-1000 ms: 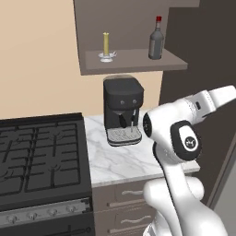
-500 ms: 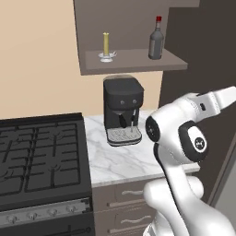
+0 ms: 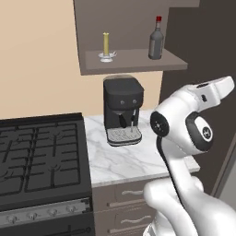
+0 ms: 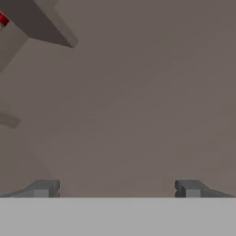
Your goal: Get the candle and the liquor from the cabinet and move them to the dining counter.
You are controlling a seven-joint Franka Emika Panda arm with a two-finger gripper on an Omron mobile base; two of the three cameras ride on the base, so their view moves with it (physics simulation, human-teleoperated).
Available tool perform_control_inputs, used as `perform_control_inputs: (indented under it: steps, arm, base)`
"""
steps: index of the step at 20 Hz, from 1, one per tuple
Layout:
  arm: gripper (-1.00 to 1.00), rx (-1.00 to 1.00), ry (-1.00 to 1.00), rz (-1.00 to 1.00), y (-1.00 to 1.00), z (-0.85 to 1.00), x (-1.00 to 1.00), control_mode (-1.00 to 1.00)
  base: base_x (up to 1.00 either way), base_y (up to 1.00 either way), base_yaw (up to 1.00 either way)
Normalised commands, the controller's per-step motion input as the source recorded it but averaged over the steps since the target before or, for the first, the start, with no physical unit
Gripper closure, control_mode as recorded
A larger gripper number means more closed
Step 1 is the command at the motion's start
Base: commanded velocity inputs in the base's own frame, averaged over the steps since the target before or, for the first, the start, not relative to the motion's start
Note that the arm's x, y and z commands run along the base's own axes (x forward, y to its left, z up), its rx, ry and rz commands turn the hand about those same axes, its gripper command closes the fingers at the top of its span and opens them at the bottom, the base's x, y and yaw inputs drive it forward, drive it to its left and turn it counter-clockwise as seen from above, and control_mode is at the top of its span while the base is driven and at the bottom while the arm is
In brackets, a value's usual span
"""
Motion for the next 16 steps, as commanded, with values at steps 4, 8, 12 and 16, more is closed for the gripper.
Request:
perform_control_inputs:
  steps: [4,8,12,16]
  arm:
    - [-1.00,0.04,0.00,0.13,0.06,0.20,0.42,-1.00]
    - [-1.00,0.06,0.00,0.08,0.16,0.15,0.55,-1.00]
    - [-1.00,0.05,0.00,0.03,0.27,0.05,0.54,-1.00]
    - [-1.00,0.03,0.00,0.00,0.30,0.00,0.55,-1.00]
  base:
    - [0.00,0.00,0.00]
    - [0.00,0.00,0.00]
    - [0.00,0.00,0.00]
    - [0.00,0.00,0.00]
